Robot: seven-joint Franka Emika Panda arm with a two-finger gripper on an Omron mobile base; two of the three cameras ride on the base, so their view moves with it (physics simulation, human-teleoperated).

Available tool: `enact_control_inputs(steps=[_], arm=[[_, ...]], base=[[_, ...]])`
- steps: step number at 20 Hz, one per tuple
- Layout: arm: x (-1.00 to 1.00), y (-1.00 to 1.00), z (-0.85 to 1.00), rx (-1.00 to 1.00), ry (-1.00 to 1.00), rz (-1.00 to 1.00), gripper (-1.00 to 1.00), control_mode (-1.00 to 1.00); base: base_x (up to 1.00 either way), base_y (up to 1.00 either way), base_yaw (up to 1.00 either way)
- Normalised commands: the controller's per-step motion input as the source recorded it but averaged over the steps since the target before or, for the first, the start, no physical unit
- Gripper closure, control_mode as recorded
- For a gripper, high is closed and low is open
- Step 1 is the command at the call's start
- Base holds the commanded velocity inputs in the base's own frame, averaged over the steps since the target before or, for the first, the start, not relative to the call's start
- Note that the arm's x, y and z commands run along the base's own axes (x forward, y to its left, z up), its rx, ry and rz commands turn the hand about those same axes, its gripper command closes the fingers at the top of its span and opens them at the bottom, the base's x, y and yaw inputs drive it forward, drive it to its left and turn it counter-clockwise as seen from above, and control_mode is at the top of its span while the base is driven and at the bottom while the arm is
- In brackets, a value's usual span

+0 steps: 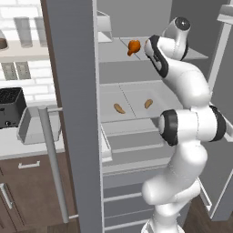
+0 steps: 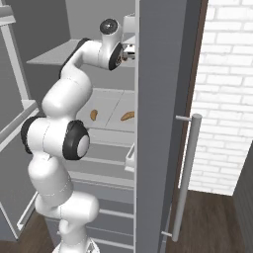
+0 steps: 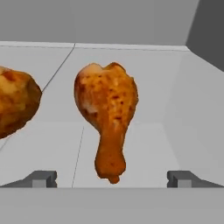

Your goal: Place one sweet potato and one chicken drumstick in each tupperware on the nearby counter, to pack two identical lunches.

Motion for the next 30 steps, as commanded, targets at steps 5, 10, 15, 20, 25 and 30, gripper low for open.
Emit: enact_control_inputs(steps=[5,10,15,20,25,30], arm=[[0.59,-0.07,-0.03,0.0,0.01,0.03,-1.0,-1.0],[0.55,-0.16,-0.03,0.0,0.0,0.05,-1.0,-1.0],[0.4,0.01,-0.23,0.0,0.01,0.02,1.0,-1.0],[0.12,0.46,-0.55,-0.01,0.0,0.0,1.0,-1.0],[-0.07,0.34,-0.6,-0.03,-0.03,0.0,1.0,-1.0],[-0.93,0.33,-0.7,-0.09,-0.22,-0.01,1.0,-1.0]], base=[[0.0,0.0,0.0],[0.0,0.0,0.0],[0.0,0.0,0.0],[0.0,0.0,0.0],[0.0,0.0,0.0],[0.0,0.0,0.0]])
